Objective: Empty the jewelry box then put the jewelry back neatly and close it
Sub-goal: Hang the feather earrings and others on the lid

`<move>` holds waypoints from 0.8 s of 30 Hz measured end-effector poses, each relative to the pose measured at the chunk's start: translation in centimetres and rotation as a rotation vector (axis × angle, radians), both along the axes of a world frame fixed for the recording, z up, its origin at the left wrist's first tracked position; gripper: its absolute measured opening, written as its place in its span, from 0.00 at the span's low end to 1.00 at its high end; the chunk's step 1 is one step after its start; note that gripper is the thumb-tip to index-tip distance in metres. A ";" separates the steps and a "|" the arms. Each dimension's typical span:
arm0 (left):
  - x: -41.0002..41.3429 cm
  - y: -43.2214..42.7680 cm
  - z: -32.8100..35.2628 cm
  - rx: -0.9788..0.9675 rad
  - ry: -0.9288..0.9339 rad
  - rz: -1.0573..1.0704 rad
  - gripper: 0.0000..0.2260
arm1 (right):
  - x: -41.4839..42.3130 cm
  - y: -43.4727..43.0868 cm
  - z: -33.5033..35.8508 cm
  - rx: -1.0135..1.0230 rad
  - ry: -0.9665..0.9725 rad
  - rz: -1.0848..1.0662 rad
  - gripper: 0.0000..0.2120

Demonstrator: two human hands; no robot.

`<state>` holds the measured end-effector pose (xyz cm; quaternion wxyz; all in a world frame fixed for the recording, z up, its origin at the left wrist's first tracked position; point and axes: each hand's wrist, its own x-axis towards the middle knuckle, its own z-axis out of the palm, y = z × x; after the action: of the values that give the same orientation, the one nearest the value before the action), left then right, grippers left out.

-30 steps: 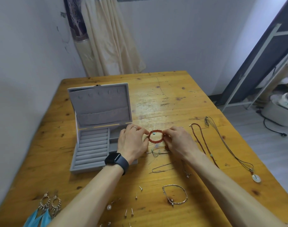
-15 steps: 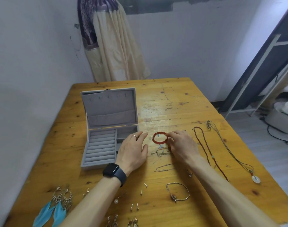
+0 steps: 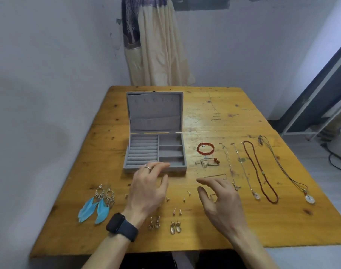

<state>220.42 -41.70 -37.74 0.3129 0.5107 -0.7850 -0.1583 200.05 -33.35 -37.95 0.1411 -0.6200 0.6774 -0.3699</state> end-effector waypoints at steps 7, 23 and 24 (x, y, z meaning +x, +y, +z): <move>5.5 4.9 -1.3 0.052 0.057 0.155 0.15 | 4.5 2.6 -0.8 0.016 -0.061 0.077 0.11; 17.3 1.9 -2.1 0.206 0.047 0.581 0.13 | 16.5 -4.8 1.1 0.103 0.181 0.316 0.13; 17.5 1.4 -2.3 0.216 0.043 0.582 0.13 | 17.4 -5.6 1.0 0.108 0.208 0.315 0.14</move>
<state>237.93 -40.33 -40.02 0.3059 0.7408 -0.5776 -0.1553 217.49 -38.93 -36.99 0.1596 -0.7447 0.6018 -0.2403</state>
